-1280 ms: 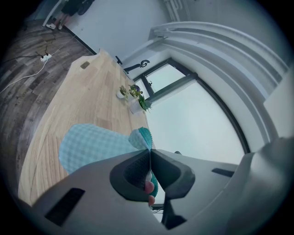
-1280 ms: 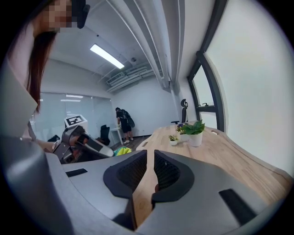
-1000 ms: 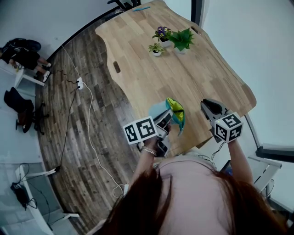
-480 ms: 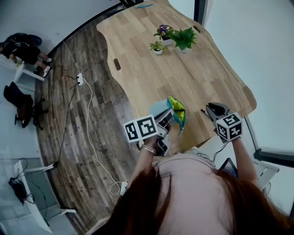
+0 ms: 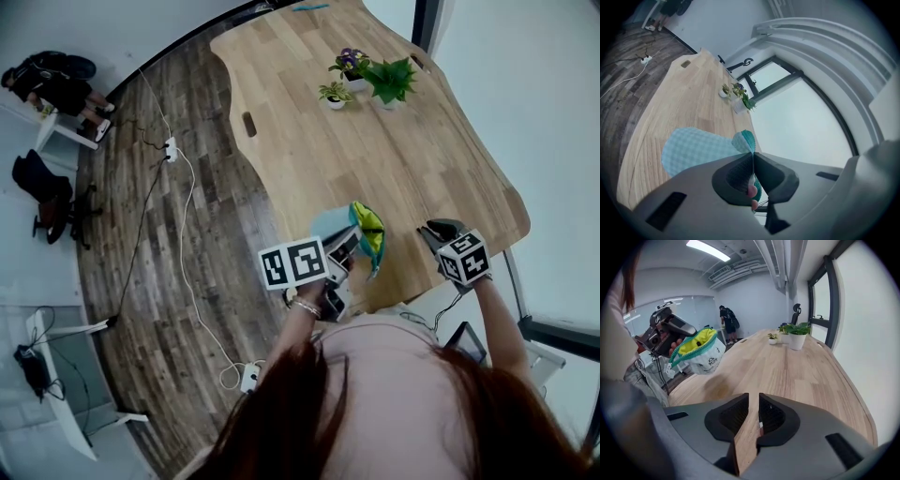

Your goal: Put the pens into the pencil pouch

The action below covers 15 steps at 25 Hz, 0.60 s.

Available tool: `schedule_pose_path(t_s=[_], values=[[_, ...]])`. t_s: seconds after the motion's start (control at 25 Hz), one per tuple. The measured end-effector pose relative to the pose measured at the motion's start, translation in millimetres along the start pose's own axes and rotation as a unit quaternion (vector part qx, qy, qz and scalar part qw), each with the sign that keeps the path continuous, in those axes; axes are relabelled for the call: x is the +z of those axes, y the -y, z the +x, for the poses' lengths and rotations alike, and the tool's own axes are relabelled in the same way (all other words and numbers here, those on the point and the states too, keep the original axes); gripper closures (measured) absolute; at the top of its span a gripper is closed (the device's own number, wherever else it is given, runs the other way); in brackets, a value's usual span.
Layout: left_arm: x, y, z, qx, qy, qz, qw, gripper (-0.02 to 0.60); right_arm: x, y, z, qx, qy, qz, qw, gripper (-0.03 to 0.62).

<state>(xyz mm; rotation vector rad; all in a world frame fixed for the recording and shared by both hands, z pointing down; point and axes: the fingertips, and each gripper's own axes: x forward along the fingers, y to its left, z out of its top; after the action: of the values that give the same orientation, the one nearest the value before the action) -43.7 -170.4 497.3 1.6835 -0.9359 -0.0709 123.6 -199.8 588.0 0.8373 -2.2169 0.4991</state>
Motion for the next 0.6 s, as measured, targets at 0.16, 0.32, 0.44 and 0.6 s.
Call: schedule_pose_path(t_s=[0.16,0.32,0.44,0.6], values=[[-0.7,-2.0,1.4,0.002,-0.006,0.001,1.0,0.574,-12.5,0.8,14.1,0.012,-0.034,-0.007,0.999,0.53],[-0.7,-3.7,1.8,0.003,-0.008,-0.002,1.0,0.574,-26.0,1.3,25.5,0.017,-0.073,-0.019,0.997,0.525],[-0.6,-5.0,1.9,0.004,-0.01,-0.004,0.9999,0.574,-36.7,3.3,32.9,0.02,-0.106,-0.035,0.994,0.516],[0.6,-6.2,1.8,0.004,-0.013,-0.006,0.9999,0.574,-47.0,7.6,40.1,0.021,-0.145,-0.049,0.988,0.513]])
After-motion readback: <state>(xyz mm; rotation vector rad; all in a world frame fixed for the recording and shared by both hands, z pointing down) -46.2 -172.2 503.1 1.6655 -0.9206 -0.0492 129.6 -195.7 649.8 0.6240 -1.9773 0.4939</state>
